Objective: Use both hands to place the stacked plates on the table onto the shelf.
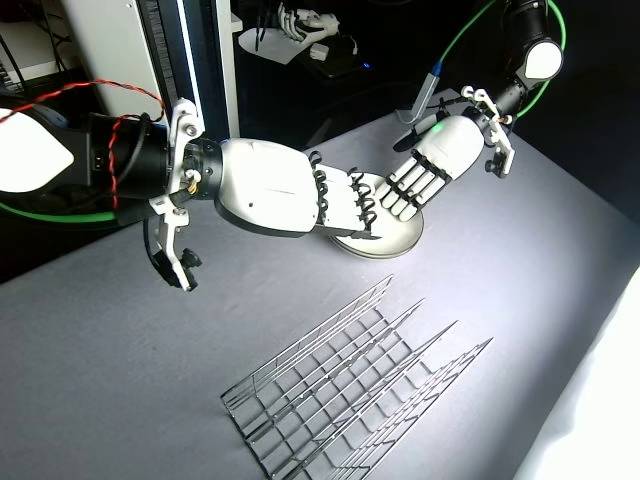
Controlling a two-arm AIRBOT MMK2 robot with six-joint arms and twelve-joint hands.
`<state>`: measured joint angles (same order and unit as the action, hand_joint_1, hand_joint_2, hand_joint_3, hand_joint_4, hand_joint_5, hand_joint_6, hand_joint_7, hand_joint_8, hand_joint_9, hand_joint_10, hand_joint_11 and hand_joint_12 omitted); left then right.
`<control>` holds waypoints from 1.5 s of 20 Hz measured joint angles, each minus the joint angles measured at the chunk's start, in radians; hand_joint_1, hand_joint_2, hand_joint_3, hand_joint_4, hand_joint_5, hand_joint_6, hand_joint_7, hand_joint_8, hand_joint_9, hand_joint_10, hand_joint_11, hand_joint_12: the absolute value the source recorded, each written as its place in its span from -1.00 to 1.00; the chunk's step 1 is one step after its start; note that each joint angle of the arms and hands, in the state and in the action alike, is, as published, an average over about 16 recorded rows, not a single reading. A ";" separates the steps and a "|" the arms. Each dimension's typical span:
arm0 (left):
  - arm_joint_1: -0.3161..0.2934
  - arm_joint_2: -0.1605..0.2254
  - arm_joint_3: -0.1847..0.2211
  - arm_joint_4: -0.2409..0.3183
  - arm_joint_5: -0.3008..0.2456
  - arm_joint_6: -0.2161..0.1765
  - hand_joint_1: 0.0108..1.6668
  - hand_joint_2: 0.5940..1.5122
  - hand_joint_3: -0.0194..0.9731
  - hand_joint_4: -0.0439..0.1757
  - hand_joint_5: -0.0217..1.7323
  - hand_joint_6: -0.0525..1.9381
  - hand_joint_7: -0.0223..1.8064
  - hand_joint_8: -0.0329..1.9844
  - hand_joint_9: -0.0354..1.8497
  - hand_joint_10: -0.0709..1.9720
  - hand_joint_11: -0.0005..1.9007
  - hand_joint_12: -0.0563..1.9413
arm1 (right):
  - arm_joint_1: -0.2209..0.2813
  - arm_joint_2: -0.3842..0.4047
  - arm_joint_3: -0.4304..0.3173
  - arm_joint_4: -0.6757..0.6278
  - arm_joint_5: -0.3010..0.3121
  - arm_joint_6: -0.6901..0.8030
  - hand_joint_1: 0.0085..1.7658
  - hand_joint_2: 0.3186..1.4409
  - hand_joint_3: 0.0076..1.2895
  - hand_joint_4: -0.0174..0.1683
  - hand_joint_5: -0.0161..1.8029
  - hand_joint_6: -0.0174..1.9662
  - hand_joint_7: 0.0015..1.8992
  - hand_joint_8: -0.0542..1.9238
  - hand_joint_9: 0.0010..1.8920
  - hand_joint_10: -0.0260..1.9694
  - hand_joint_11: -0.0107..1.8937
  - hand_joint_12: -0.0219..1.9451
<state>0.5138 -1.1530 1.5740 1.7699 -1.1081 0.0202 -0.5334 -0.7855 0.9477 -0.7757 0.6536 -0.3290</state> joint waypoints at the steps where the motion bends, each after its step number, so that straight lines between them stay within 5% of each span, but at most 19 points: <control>1: 0.002 -0.006 -0.001 -0.004 0.005 0.000 -1.00 0.21 -0.92 -0.59 -0.99 -0.97 -0.99 -0.98 -0.95 -0.92 -0.98 -0.93 | -0.002 -0.007 0.009 -0.010 0.015 0.000 -0.32 0.57 -0.99 -0.83 -0.96 -0.96 -0.99 -0.94 -0.98 -0.98 -0.97 -0.98; 7: 0.001 -0.050 -0.009 -0.030 0.041 -0.005 -1.00 0.20 -0.92 -0.59 -0.99 -0.97 -0.99 -0.98 -0.96 -0.93 -0.98 -0.93 | -0.019 -0.054 0.072 -0.080 0.122 0.002 0.00 0.42 -0.99 -0.81 -0.96 -0.96 -0.99 -0.94 -0.98 -0.98 -0.97 -0.84; 15: -0.013 -0.095 -0.009 -0.044 0.075 -0.017 -1.00 0.19 -0.92 -0.58 -0.99 -0.96 -0.99 -0.99 -0.96 -0.93 -0.98 -0.93 | -0.058 -0.093 0.130 -0.164 0.234 0.011 0.35 0.31 -0.99 -0.79 -0.95 -0.96 -0.99 -0.94 -0.98 -0.98 -0.97 -0.41; 22: -0.023 -0.109 -0.004 -0.044 0.081 -0.025 -1.00 0.18 -0.92 -0.57 -0.98 -0.96 -0.99 -0.99 -0.96 -0.93 -0.98 -0.93 | -0.090 -0.123 0.145 -0.194 0.239 0.017 0.49 0.32 -0.99 -0.79 -0.93 -0.96 -0.97 -0.94 -0.95 -0.96 -0.97 -0.01; 30: -0.028 -0.116 0.001 -0.042 0.081 -0.029 -1.00 0.18 -0.92 -0.56 -0.98 -0.96 -0.99 -0.99 -0.96 -0.93 -0.98 -0.93 | -0.109 -0.199 0.204 -0.196 0.203 0.019 0.54 0.34 -0.99 -0.82 -0.91 -0.96 -0.94 -0.94 -0.94 -0.90 -0.98 0.19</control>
<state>0.4855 -1.2694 1.5753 1.7274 -1.0271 -0.0088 -0.6427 -0.9850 1.1513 -0.9717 0.8569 -0.3096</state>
